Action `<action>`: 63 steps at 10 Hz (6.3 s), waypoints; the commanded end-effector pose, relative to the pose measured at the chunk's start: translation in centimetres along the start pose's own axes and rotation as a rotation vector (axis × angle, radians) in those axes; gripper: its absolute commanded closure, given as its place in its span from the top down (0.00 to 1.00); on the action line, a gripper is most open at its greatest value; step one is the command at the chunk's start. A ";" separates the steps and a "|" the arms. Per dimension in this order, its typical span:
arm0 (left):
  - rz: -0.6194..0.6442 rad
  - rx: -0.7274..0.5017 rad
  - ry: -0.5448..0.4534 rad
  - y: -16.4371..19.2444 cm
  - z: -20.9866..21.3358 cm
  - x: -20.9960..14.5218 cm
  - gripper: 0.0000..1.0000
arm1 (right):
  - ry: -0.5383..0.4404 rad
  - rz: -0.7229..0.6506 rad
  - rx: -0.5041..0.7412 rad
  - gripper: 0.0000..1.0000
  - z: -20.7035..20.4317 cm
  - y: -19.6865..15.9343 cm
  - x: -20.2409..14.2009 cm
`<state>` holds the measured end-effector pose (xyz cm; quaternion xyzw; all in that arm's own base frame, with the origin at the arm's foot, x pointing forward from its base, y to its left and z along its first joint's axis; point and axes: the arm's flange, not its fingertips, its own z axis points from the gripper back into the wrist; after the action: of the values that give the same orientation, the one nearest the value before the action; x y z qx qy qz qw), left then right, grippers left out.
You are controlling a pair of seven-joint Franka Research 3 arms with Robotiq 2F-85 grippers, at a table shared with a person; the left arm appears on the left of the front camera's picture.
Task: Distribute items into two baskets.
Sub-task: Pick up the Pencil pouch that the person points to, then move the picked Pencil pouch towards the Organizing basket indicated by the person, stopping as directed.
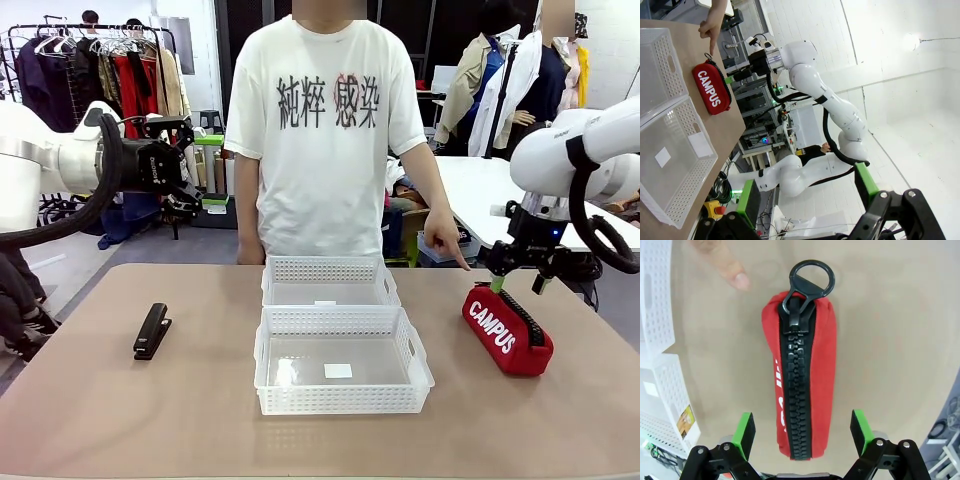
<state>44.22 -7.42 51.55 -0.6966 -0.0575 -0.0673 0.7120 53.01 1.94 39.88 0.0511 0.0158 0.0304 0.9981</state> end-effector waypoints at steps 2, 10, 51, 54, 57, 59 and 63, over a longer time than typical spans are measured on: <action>-0.005 0.004 0.001 -0.2 0.2 -0.1 1.00 | -0.026 -0.026 -0.042 1.00 -1.8 0.5 0.2; -0.005 0.004 0.001 -0.2 0.2 -0.1 1.00 | 0.042 0.007 -0.042 0.63 -3.7 0.8 -0.6; -0.005 0.004 0.001 -0.2 0.2 -0.1 1.00 | -0.245 -0.051 -0.058 0.00 31.5 15.5 -5.4; -0.005 0.004 0.001 -0.2 0.2 -0.1 1.00 | -0.245 -0.051 -0.058 0.00 31.5 15.5 -5.4; -0.005 0.004 0.001 -0.2 0.2 -0.1 1.00 | -0.245 -0.051 -0.058 0.00 31.5 15.5 -5.4; -0.005 0.004 0.001 -0.2 0.2 -0.1 1.00 | -0.245 -0.051 -0.058 0.00 31.5 15.5 -5.4; -0.005 0.004 0.001 -0.2 0.2 -0.1 1.00 | -0.245 -0.051 -0.058 0.00 31.5 15.5 -5.4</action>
<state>44.22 -7.43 51.54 -0.6966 -0.0574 -0.0672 0.7120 48.06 13.88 72.77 0.0250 -0.1037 -0.0005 0.9943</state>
